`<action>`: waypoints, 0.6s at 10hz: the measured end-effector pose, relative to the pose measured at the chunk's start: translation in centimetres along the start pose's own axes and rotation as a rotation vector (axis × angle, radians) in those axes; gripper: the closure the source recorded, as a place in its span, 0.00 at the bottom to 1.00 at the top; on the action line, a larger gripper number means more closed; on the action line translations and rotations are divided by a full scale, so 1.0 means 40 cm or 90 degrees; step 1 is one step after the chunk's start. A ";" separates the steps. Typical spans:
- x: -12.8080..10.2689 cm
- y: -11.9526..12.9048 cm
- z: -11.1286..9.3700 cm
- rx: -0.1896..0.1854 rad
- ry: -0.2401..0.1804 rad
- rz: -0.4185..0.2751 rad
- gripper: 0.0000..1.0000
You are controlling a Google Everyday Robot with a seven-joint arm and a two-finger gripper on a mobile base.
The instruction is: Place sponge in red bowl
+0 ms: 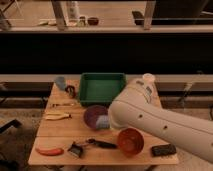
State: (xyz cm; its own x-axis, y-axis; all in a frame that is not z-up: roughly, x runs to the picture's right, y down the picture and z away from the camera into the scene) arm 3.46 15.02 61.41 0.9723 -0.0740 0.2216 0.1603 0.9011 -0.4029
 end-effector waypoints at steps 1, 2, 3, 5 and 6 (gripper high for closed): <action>0.018 0.019 0.036 -0.005 0.001 0.005 0.94; 0.048 0.051 0.096 -0.012 0.000 0.014 0.97; 0.094 0.092 0.160 -0.019 0.000 0.029 1.00; 0.147 0.131 0.200 -0.025 0.000 0.050 1.00; 0.217 0.184 0.228 -0.027 0.003 0.081 1.00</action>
State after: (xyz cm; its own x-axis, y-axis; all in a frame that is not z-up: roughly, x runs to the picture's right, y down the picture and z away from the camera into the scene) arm 11.53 24.91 68.48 0.9860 0.0370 0.1623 0.0433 0.8844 -0.4648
